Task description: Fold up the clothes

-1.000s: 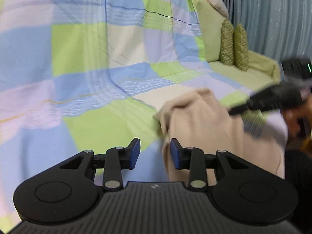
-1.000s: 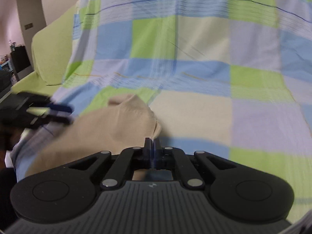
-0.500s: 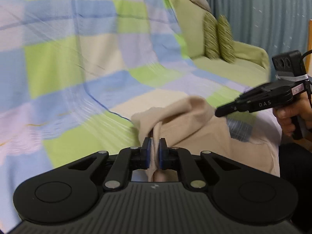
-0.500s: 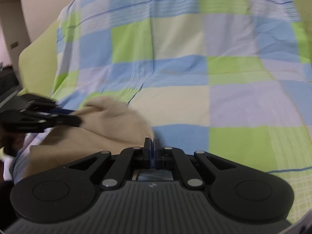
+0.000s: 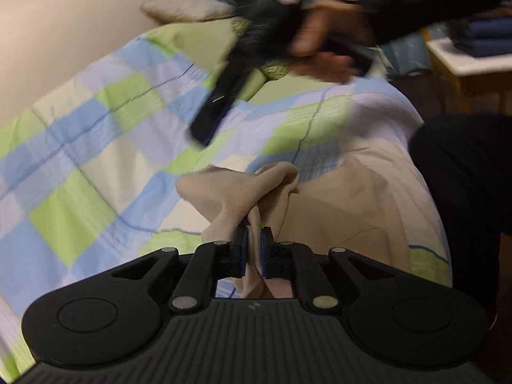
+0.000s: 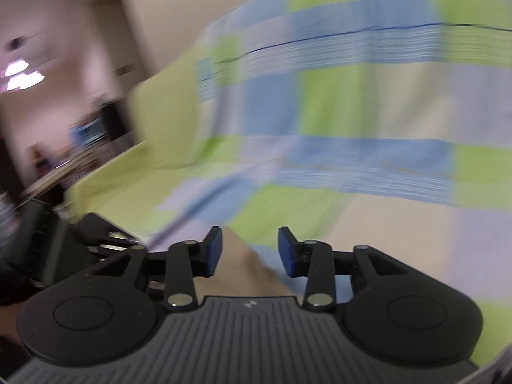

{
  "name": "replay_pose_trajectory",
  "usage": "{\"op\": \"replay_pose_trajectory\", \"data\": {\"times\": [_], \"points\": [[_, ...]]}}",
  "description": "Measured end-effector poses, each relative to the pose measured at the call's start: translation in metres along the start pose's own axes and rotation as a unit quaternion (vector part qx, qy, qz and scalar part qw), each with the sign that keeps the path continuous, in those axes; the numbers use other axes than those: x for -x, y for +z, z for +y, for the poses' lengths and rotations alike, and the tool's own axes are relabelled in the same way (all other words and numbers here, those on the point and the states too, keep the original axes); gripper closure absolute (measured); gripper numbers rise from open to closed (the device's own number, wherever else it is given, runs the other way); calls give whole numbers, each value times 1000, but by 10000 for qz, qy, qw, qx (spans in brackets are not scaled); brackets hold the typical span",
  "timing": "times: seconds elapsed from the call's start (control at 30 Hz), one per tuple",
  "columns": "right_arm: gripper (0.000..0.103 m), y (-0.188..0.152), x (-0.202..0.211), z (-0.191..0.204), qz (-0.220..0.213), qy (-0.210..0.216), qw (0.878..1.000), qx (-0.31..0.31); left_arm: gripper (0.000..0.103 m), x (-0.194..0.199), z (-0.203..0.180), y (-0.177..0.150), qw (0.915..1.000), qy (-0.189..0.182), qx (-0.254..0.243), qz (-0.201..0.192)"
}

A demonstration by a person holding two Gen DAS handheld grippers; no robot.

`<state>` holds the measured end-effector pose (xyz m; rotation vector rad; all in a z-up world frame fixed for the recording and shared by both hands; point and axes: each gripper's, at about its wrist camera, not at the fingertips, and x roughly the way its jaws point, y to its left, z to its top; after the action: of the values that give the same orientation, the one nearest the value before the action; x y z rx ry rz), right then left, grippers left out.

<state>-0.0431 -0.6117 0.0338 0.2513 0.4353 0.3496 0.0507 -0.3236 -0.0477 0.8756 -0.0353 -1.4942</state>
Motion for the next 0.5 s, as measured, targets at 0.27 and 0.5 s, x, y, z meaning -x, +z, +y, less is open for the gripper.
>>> {"op": "replay_pose_trajectory", "data": {"times": [0.27,0.5], "points": [[102,14,-33,-7,842,427,9955,-57,96,-3,3,-8,9996,172,219,18],[103,-1,21,-58,-490,-1430,9789,-1377,96,-1,20,-14,9953,514,809,-162]]}}
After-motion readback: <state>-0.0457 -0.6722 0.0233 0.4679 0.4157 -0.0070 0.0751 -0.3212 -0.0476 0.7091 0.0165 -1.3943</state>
